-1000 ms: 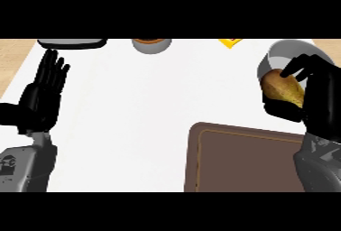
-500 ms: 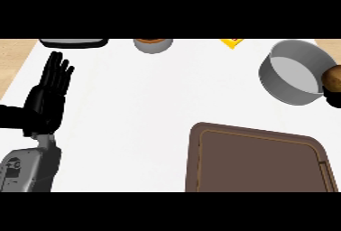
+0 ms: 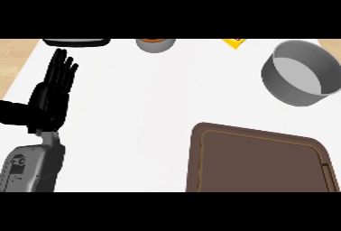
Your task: Pick the pear from the tray and place it in the pot
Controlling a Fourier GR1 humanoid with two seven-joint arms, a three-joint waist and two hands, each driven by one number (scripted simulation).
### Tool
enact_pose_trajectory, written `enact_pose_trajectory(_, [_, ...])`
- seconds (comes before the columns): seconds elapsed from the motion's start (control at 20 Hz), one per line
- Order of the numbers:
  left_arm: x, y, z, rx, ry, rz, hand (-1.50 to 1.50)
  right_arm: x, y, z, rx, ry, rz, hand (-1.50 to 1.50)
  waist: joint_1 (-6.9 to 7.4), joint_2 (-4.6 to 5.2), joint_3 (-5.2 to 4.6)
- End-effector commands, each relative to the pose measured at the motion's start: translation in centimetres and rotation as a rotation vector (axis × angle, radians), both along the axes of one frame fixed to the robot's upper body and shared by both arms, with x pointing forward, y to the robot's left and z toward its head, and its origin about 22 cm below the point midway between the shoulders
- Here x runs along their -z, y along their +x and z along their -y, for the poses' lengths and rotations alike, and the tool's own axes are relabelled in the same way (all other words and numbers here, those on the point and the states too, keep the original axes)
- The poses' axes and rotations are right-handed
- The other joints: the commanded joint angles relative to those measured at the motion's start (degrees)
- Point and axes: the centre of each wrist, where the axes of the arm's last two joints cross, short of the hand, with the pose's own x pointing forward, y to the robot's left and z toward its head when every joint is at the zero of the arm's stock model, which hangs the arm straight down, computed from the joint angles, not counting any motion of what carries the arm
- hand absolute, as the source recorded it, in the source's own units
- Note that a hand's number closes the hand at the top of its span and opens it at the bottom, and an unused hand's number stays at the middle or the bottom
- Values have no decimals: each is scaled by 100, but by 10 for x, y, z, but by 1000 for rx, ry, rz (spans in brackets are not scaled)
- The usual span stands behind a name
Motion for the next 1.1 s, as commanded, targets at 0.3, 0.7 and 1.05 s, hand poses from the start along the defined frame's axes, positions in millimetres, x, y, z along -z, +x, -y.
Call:
enact_pose_trajectory(0.3, [-20, -3, 8, 19, -12, 8, 0, 32, 18, 38, 34, -15, -123, 150, 99, 22, 4])
enact_pose_trajectory(0.7, [-27, 6, -6, 22, 6, 23, 0, 65, 16, 34, -85, 301, -267, -150, 130, 36, 12])
enact_pose_trajectory(1.05, [1, -2, 2, 32, -16, 6, 0, 65, 18, 33, -236, 323, -68, -150, 133, 59, 18])
